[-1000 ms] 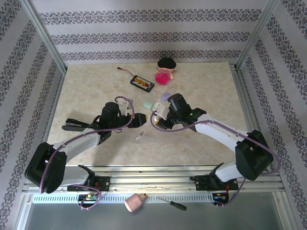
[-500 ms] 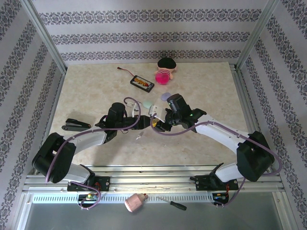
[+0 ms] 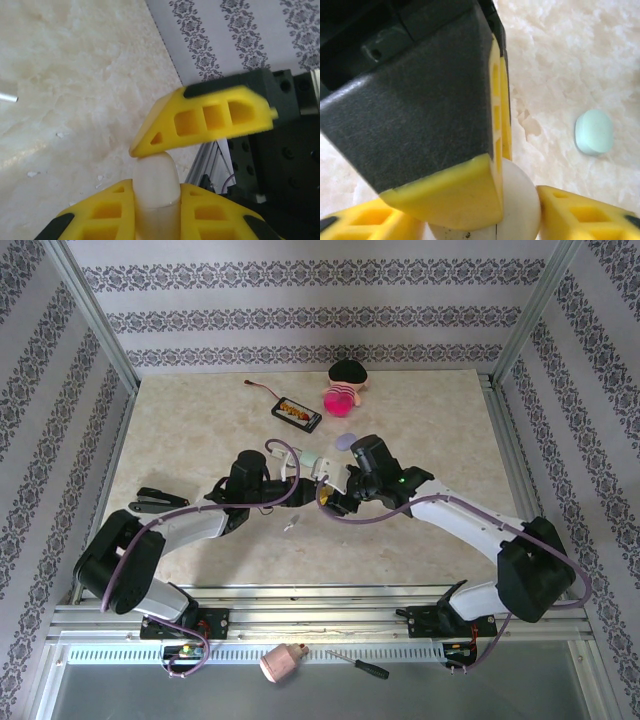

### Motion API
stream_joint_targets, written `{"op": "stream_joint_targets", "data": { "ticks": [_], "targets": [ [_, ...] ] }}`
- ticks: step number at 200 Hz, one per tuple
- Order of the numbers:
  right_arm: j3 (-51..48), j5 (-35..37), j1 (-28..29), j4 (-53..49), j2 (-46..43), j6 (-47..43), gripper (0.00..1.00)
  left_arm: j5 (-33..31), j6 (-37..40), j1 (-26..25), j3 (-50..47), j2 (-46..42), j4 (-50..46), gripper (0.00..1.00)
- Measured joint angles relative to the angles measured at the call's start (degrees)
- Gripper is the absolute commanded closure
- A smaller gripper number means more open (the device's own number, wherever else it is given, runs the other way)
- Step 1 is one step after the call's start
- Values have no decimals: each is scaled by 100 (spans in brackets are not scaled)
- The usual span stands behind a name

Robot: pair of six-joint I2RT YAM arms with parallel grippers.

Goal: Insert the wireless bluetooth earbuds into the charging case

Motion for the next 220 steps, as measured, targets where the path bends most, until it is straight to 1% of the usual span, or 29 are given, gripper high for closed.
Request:
{"op": "stream_joint_targets", "data": {
  "ticks": [14,31,65,92,114,134,151,191,220],
  "targets": [
    [-87,-234,-90,76,-208,59,30,-22,374,0,-70,-140,136,91],
    [-227,-629,-245,177,-507,210,30,-70,890,-4,-146,-356,273,91],
    [-586,-1679,-756,549,-1084,892,36,-66,1958,-4,-258,-798,584,91],
    [-669,-2382,-960,811,-1322,1515,41,166,2496,-4,-284,-951,831,91],
    [-739,-2898,-1062,1150,-1410,2046,49,420,2662,-4,-352,-984,1150,92],
    [-809,-3305,-1161,1449,-1412,2527,54,621,2660,-4,-422,-999,1429,93],
    [-813,-3530,-1215,1609,-1410,2824,55,761,2638,-4,-433,-999,1615,93],
    [-811,-3821,-1248,1961,-1211,3222,58,833,2592,11,-485,-1062,1746,94],
    [-811,-3845,-1246,2085,-1091,3342,65,835,2426,22,-527,-1062,1797,94]
  ]
}}
